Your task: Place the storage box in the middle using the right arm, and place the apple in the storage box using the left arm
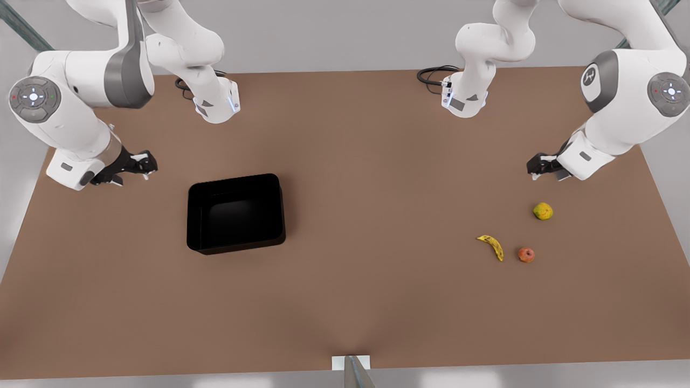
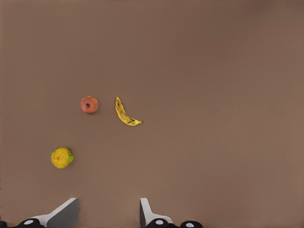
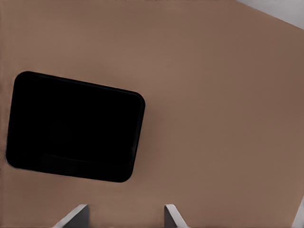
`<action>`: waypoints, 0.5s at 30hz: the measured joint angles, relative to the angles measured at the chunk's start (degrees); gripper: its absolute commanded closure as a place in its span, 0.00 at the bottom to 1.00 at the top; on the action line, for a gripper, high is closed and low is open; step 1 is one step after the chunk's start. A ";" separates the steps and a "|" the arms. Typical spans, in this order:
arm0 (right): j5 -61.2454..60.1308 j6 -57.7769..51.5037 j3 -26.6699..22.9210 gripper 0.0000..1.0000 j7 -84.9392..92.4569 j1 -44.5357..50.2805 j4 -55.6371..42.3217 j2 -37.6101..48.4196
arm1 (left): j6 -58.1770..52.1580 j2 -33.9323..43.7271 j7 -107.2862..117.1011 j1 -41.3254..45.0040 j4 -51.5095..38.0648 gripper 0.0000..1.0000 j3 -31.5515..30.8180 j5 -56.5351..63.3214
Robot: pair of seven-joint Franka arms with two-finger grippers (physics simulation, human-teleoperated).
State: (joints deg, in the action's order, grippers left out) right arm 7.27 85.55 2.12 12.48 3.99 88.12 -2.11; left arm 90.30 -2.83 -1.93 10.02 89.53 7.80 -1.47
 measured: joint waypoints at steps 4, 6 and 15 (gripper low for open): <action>0.02 2.42 -0.49 0.00 -0.75 -1.27 0.06 -7.58 | 0.55 -2.58 2.08 -1.92 -0.37 0.00 0.11 0.52; -0.06 11.08 -1.37 0.00 -4.20 -3.40 4.28 -13.12 | 0.02 -7.05 13.12 -1.06 -0.32 0.00 1.62 0.37; -0.85 44.81 -1.76 0.00 -4.56 -7.15 39.83 -4.64 | 0.75 -34.19 47.33 -10.60 0.12 0.00 9.21 -38.47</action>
State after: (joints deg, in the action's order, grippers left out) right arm 6.42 130.36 0.35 7.92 -3.16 127.95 -6.75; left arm 91.06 -37.02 45.40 -0.58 89.65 17.01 -39.94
